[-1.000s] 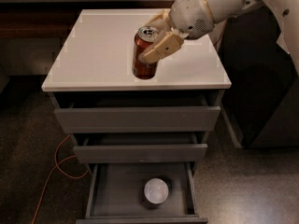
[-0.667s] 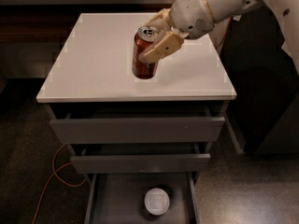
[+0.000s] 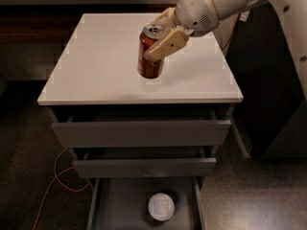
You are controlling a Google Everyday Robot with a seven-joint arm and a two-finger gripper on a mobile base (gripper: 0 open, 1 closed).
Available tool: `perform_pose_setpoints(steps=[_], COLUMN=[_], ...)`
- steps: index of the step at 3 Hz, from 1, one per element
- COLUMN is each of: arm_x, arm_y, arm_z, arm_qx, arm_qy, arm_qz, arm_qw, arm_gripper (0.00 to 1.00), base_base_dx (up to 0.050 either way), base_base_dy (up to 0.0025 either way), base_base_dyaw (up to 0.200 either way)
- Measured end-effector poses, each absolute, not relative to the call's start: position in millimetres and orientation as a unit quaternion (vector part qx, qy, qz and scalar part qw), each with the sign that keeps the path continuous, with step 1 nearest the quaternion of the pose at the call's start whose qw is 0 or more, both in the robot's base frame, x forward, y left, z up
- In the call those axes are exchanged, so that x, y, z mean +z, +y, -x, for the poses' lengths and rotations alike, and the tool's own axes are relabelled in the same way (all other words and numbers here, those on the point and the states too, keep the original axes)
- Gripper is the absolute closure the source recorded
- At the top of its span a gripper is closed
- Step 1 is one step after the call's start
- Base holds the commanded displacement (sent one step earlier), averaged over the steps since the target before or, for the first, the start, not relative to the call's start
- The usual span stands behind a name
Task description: Pick coke can from bottom drawer and place on counter
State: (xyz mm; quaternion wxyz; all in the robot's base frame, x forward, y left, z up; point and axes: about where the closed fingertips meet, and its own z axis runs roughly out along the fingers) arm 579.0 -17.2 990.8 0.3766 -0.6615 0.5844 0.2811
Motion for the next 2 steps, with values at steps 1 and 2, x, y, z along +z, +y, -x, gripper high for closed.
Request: perform_pose_setpoints(steps=[1, 2], arm_x=[990, 984], arm_y=[-30, -42], arm_z=[-605, -625], arm_qx=[0.288, 0.292], arm_qy=[0.609, 0.631], arm_qz=[0.640, 0.620], arm_qw=[0.371, 0.364], arm_gripper=[1.00, 1.00], base_base_dx=[0.000, 0.000], base_base_dy=[0.00000, 0.00000], base_base_dyaw=[0.000, 0.000])
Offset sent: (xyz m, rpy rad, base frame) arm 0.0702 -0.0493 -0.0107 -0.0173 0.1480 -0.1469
